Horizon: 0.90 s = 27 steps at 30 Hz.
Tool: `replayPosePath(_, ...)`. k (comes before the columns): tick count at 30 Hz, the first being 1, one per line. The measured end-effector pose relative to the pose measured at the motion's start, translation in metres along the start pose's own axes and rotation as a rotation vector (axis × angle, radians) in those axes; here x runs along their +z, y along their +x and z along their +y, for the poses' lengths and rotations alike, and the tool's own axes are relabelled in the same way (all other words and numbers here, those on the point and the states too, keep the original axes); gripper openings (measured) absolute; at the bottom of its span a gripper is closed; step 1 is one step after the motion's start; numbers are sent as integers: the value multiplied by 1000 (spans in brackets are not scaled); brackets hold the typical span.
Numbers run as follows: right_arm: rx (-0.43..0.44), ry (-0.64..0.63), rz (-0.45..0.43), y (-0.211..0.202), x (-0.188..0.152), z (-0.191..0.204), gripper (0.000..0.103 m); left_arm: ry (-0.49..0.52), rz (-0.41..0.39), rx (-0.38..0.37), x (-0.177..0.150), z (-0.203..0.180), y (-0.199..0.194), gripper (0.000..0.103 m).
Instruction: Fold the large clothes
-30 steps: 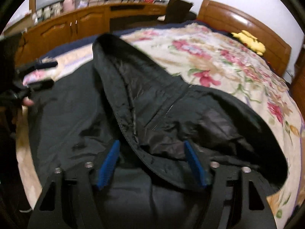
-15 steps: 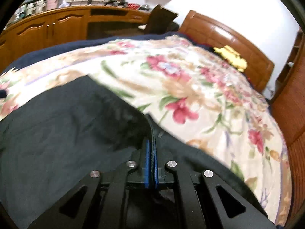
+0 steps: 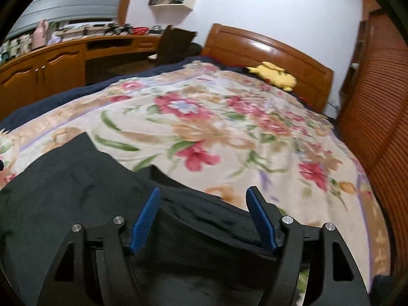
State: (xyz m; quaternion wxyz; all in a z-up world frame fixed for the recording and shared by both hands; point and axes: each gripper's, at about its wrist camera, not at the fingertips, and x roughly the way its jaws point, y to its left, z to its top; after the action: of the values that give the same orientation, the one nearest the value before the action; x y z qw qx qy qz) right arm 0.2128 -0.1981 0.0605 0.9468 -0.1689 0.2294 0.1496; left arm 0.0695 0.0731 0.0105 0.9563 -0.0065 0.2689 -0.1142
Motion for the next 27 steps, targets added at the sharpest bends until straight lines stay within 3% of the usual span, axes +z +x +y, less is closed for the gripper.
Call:
replayPosePath(5,-46,95,-58,-41,-28,-48,72,17,-9,-20,1,-13,-1,88)
replayPosePath(11,-85,148,9,-48,-61,-84,72,37,6,-25,0,-20,4,88)
replayPosePath(16,-27,205,186,0,-76,-94,72,41,15,-21,-1,-23,8,88)
replayPosePath(24,85,297,315,66,-82,-101,71,54,56,-6,-7,-23,18,88)
replayPosePath(26,121,315,316,73,-81,-104,58,56,62,-5,-8,-23,20,88)
replayPosePath(27,149,316,305,77,-78,-108,39,55,64,-6,-9,-22,20,88)
